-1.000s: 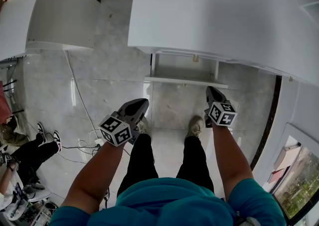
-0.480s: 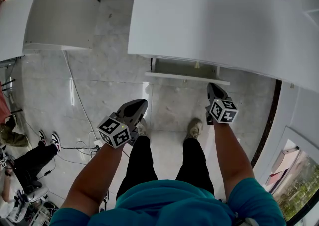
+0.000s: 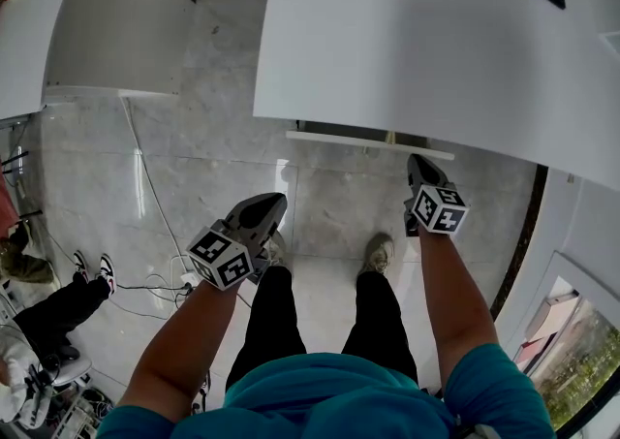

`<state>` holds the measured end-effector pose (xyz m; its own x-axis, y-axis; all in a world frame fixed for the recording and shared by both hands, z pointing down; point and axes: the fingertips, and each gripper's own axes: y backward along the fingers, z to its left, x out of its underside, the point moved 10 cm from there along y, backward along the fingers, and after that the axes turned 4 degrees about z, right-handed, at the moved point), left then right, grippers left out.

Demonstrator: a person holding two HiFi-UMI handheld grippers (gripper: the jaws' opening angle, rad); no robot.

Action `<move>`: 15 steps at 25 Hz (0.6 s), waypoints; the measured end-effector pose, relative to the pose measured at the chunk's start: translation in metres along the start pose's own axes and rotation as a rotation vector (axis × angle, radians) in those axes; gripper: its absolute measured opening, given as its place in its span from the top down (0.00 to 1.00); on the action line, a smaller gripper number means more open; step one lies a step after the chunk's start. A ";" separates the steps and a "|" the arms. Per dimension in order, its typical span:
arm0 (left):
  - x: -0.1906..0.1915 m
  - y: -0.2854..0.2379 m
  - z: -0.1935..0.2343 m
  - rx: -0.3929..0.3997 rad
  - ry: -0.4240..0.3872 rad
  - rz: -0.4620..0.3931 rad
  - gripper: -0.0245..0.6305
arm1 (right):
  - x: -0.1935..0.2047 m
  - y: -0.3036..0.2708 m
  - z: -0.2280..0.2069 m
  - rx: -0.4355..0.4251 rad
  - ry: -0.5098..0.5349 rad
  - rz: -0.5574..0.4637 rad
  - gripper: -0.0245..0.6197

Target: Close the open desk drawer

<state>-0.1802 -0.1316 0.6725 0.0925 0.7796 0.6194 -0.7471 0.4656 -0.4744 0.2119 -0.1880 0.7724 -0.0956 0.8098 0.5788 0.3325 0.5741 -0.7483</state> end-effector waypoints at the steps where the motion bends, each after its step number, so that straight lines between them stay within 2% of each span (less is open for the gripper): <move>1: -0.001 0.000 0.000 0.002 0.001 -0.001 0.94 | -0.003 -0.001 0.000 0.001 0.001 -0.001 0.93; 12: -0.006 -0.002 0.005 0.019 0.008 -0.014 0.94 | -0.030 -0.026 -0.005 0.022 0.014 -0.013 0.93; 15: -0.008 -0.001 0.007 0.017 0.005 -0.020 0.94 | -0.033 -0.036 -0.004 0.014 0.086 0.043 0.93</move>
<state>-0.1844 -0.1413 0.6722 0.1105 0.7726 0.6253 -0.7560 0.4737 -0.4518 0.2066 -0.2359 0.7812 -0.0007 0.8211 0.5708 0.3213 0.5407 -0.7774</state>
